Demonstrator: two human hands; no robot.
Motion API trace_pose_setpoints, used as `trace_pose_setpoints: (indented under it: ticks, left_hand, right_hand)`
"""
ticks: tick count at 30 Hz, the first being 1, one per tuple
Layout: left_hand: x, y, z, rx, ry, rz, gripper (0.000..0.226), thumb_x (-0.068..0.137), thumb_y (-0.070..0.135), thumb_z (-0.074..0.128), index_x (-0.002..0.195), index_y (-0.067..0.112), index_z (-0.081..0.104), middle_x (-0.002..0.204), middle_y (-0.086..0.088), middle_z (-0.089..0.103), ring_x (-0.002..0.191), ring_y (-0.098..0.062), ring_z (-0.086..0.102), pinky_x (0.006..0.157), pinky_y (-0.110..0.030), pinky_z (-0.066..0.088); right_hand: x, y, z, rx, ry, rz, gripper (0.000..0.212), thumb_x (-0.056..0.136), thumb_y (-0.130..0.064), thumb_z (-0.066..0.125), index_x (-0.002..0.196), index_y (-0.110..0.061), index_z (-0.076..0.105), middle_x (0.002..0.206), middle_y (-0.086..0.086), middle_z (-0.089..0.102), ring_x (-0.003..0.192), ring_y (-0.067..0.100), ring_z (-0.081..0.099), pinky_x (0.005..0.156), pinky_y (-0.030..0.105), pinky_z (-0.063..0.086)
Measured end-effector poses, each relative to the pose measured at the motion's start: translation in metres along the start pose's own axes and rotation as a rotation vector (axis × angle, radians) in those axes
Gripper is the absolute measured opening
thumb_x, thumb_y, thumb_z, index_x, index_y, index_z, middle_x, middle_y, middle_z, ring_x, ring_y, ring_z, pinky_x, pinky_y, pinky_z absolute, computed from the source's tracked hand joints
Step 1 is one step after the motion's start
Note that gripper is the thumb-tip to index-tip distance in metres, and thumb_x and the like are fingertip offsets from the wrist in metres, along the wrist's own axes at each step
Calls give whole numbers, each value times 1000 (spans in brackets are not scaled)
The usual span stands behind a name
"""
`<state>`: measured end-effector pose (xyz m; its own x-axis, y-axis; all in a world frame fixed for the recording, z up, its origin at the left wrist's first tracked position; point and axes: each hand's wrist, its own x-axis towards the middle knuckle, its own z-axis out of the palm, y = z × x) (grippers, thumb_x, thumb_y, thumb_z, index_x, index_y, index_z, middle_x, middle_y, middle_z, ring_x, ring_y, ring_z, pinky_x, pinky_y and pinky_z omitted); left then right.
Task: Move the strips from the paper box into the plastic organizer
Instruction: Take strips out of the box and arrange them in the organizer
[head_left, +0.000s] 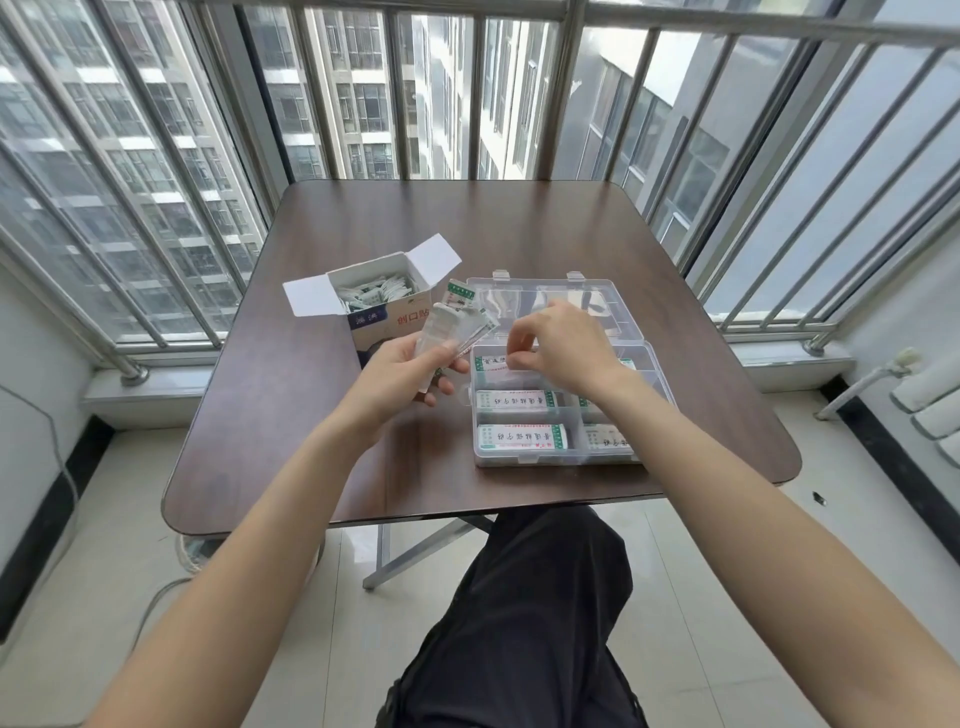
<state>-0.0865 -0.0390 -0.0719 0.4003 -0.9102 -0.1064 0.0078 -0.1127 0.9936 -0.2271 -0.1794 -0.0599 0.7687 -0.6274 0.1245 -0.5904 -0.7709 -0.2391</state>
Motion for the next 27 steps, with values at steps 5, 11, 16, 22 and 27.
trace_pose_setpoints:
  ticks: [5,11,16,22,27]
  left_hand:
    - [2,2,3,-66,3,-24,18,97,18,44,95,16,62,71,8,67,53,-6,51,42,-16,36]
    - [7,7,10,-12,-40,64,8,95,15,53,97,14,60,81,4,69,62,-9,66,55,-18,49]
    - [12,9,17,51,-46,120,10,89,15,62,100,16,62,84,0,72,70,-17,71,60,-22,54]
    - [12,8,24,61,-42,113,14,95,25,53,105,20,61,95,-3,71,75,-18,72,60,-22,54]
    - [14,6,22,22,48,176,14,90,10,60,102,16,64,86,-3,69,67,-8,68,61,-21,54]
  right_hand:
    - [-2,3,-1,11,24,-21,15,84,-33,68,89,-20,74,91,-2,66,90,12,48,72,28,40]
    - [-20,-11,-19,819,258,167,20,90,-27,63,85,-7,66,72,4,65,53,11,59,52,25,48]
    - [-20,-24,-18,883,194,182,30,78,-17,76,96,-7,55,79,3,64,55,15,64,50,23,53]
    - [-20,-22,-11,994,261,226,24,79,-6,73,93,-10,54,80,9,66,57,16,66,52,24,54]
    - [-23,-20,-9,1078,237,248,25,80,-6,73,97,-9,55,83,15,69,60,18,67,57,25,56]
